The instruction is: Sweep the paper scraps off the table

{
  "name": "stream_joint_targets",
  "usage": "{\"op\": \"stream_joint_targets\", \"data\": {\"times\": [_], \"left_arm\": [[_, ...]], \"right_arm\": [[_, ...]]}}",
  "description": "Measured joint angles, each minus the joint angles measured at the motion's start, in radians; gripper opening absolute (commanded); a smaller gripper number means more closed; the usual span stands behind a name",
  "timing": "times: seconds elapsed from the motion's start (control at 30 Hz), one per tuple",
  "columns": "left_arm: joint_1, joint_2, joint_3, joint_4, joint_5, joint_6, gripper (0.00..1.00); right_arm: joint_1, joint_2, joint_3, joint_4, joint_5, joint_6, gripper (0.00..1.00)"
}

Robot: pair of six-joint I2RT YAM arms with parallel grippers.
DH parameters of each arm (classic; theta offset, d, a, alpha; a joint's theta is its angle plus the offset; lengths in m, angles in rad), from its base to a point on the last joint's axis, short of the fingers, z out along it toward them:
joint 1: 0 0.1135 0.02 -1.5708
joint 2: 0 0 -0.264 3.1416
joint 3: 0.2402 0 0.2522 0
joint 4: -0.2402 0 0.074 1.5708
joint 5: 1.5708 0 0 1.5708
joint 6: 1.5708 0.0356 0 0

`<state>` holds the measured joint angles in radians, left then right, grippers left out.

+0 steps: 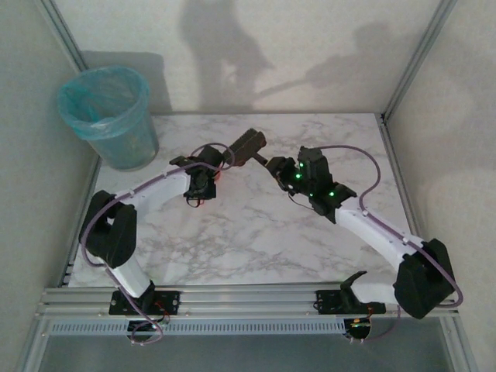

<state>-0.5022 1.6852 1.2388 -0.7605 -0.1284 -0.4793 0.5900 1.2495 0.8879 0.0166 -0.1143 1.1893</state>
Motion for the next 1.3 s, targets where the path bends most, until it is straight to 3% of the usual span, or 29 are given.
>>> {"op": "stream_joint_targets", "data": {"times": [0.3, 0.5, 0.8, 1.07, 1.3], "left_arm": [[0.0, -0.048, 0.1, -0.097, 0.002, -0.051, 0.0], [0.0, -0.047, 0.268, -0.21, 0.002, -0.088, 0.0], [0.049, -0.003, 0.579, -0.343, 0.015, -0.116, 0.0], [0.155, 0.068, 0.789, -0.432, 0.063, -0.119, 0.0], [0.298, 0.106, 0.9, -0.452, 0.166, -0.128, 0.0]], "right_arm": [[-0.055, -0.181, -0.124, 0.001, 0.126, 0.005, 0.0], [-0.084, -0.179, -0.137, -0.006, 0.184, 0.0, 0.0], [-0.084, 0.042, -0.091, 0.005, 0.163, -0.129, 0.0], [-0.081, 0.251, 0.024, 0.095, -0.006, -0.219, 0.0], [-0.067, 0.32, 0.05, 0.136, -0.058, -0.24, 0.0]]}}
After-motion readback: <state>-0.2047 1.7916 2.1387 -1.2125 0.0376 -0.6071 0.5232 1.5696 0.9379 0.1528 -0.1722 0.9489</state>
